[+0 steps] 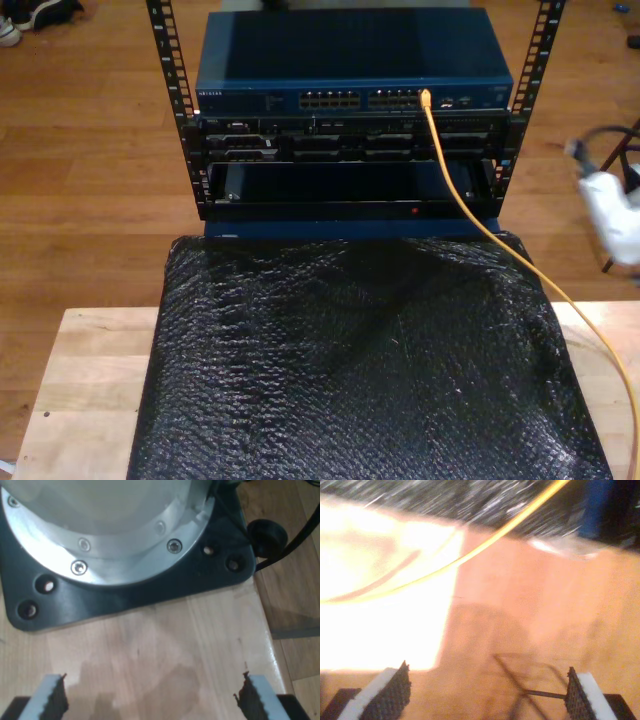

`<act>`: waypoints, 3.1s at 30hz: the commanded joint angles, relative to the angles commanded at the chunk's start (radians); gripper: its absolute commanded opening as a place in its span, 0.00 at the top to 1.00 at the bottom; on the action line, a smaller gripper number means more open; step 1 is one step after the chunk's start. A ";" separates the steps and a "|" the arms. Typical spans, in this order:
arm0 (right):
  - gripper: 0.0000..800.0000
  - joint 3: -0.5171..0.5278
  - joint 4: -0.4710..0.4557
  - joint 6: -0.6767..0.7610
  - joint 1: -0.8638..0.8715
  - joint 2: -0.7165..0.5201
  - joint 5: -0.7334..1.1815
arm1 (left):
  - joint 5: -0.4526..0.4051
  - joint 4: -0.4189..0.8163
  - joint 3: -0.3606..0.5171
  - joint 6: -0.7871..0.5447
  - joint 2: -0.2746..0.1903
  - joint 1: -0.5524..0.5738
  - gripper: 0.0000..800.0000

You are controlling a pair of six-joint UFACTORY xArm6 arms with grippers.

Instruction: Grab the cable and plug it in

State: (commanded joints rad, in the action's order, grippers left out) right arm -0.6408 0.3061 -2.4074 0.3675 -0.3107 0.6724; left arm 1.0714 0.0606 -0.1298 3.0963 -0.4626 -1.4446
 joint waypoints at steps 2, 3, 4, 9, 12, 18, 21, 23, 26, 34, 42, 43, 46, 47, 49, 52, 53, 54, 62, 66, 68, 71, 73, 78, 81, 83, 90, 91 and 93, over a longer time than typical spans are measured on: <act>0.00 -0.009 -0.002 -0.015 0.064 -0.017 0.075 | 0.000 0.000 0.000 0.000 0.002 0.000 0.00; 0.00 -0.009 -0.003 -0.021 0.098 -0.029 0.110 | 0.000 0.000 0.000 0.000 0.000 0.000 0.00; 0.00 -0.009 -0.003 -0.029 0.130 -0.041 0.146 | 0.000 0.000 0.000 0.000 0.000 0.000 0.00; 0.00 0.006 -0.009 -0.130 0.282 -0.106 0.298 | 0.000 0.000 0.000 0.000 0.002 0.000 0.00; 0.00 0.038 -0.023 -0.173 0.374 -0.163 0.373 | 0.000 0.000 0.000 0.000 0.000 0.000 0.00; 0.00 0.071 -0.127 -0.281 0.542 -0.247 0.480 | 0.000 0.000 0.000 0.000 0.000 0.000 0.00; 0.00 0.083 -0.175 -0.301 0.611 -0.259 0.517 | 0.000 0.000 0.000 0.000 0.000 0.000 0.00; 0.00 0.100 -0.222 -0.305 0.660 -0.272 0.540 | 0.000 -0.002 0.000 0.000 0.002 0.000 0.00; 0.00 0.109 -0.288 -0.334 0.695 -0.279 0.578 | 0.000 0.000 0.000 0.000 0.000 0.000 0.00; 0.00 0.184 -0.347 -0.500 0.845 -0.311 0.598 | 0.000 0.000 0.000 0.000 0.000 0.000 0.00; 0.00 0.315 -0.347 -0.571 0.945 -0.356 0.589 | 0.000 0.000 0.000 0.000 0.000 0.000 0.00; 0.00 0.325 -0.348 -0.571 0.945 -0.356 0.589 | 0.000 0.000 0.000 0.000 0.000 0.000 0.00; 0.00 0.359 -0.348 -0.571 0.947 -0.356 0.585 | 0.000 0.000 0.000 0.000 0.000 0.000 0.00; 0.00 0.365 -0.348 -0.571 0.947 -0.356 0.577 | 0.000 0.000 0.000 0.002 0.000 0.000 0.00; 0.00 0.393 -0.348 -0.571 0.947 -0.353 0.540 | 0.000 -0.002 0.000 0.002 0.002 0.000 0.00; 0.00 0.450 -0.348 -0.571 0.948 -0.353 0.457 | 0.000 0.000 0.000 0.000 0.000 0.000 0.00; 0.00 0.463 -0.348 -0.571 0.950 -0.353 0.433 | 0.000 0.000 0.000 0.000 0.000 0.000 0.00; 0.00 0.477 -0.348 -0.571 0.951 -0.353 0.416 | 0.000 0.000 0.000 0.000 0.000 0.000 0.00; 0.00 0.551 -0.350 -0.572 0.976 -0.336 0.331 | 0.000 0.000 0.000 0.000 0.000 0.000 0.00; 0.00 0.582 -0.350 -0.574 0.987 -0.311 0.276 | 0.000 0.000 0.000 0.000 0.000 0.000 0.00; 0.01 0.586 -0.350 -0.589 0.991 -0.301 0.258 | 0.000 0.000 0.000 0.000 0.000 0.000 0.00; 0.01 0.591 -0.348 -0.641 1.011 -0.301 0.253 | 0.000 0.000 0.000 0.000 0.000 0.000 0.00; 0.01 0.595 -0.344 -0.681 1.040 -0.304 0.252 | 0.000 0.000 0.000 0.000 0.000 0.000 0.00; 0.00 0.603 -0.322 -0.760 1.140 -0.310 0.253 | 0.000 0.000 0.000 0.000 0.000 0.000 0.00; 0.00 0.603 -0.322 -0.767 1.146 -0.311 0.252 | 0.000 0.000 0.000 0.000 0.000 0.000 0.00; 0.00 0.605 -0.322 -0.767 1.148 -0.330 0.252 | 0.000 0.000 0.000 0.000 0.000 0.000 0.00; 0.00 0.614 -0.322 -0.766 1.149 -0.345 0.252 | 0.000 0.000 0.000 0.000 0.000 0.000 0.00; 0.00 0.614 -0.322 -0.766 1.149 -0.347 0.252 | 0.000 0.000 0.000 0.000 0.000 0.000 0.00; 0.00 0.614 -0.322 -0.766 1.149 -0.345 0.252 | 0.000 0.000 0.000 0.000 0.000 0.000 0.00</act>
State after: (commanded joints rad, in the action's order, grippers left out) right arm -0.0270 -0.0161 -3.1730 1.5167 -0.6559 0.9241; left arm 1.0714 0.0606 -0.1298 3.0963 -0.4626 -1.4446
